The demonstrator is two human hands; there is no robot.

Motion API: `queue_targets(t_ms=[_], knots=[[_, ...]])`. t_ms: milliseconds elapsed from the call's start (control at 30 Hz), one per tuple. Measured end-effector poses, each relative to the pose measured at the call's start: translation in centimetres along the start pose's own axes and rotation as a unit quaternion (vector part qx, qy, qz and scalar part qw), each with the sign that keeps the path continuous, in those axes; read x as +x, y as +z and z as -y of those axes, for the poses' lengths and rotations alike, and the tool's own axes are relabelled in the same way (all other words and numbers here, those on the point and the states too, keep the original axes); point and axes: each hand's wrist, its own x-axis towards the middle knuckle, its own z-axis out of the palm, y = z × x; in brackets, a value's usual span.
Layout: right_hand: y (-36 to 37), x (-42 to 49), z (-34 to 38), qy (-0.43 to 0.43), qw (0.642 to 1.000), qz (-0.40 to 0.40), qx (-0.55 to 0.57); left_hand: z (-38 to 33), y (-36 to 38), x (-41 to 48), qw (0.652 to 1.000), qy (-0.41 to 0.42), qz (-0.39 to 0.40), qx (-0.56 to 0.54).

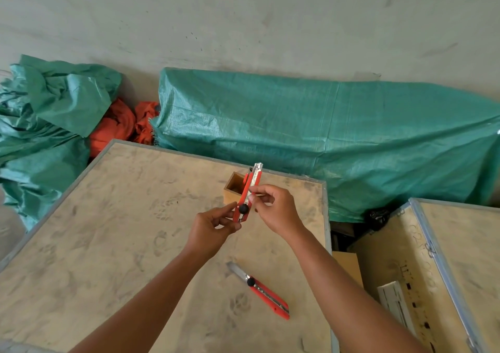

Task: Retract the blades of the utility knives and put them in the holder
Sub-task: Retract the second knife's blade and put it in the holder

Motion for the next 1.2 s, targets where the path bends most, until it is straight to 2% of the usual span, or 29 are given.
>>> queue_targets(t_ms=[367, 500, 667, 900, 1033, 1200], knots=[[0.7, 11.6, -1.9, 0.009, 0.998, -0.049, -0.029, -0.2, 0.9, 12.5, 0.997, -0.019, 0.025, 0.068], [2.7, 13.6, -3.6, 0.026, 0.996, -0.056, -0.068, 1.7, 1.2, 15.2, 0.988, -0.040, 0.018, 0.151], [5.8, 14.0, -6.2, 0.036, 0.992, -0.040, -0.115, 4.2, 1.6, 16.4, 0.968, -0.072, 0.062, 0.233], [8.0, 12.9, -7.1, 0.043, 0.986, 0.000, -0.158, 5.3, 1.7, 16.7, 0.967, -0.056, 0.063, 0.241], [8.3, 12.5, -7.2, 0.020, 0.988, -0.014, -0.153, 5.2, 1.6, 16.5, 0.969, -0.040, 0.059, 0.237], [7.8, 12.0, -7.2, 0.032, 0.990, -0.015, -0.138, 4.6, 1.7, 15.9, 0.969, -0.044, 0.052, 0.239]])
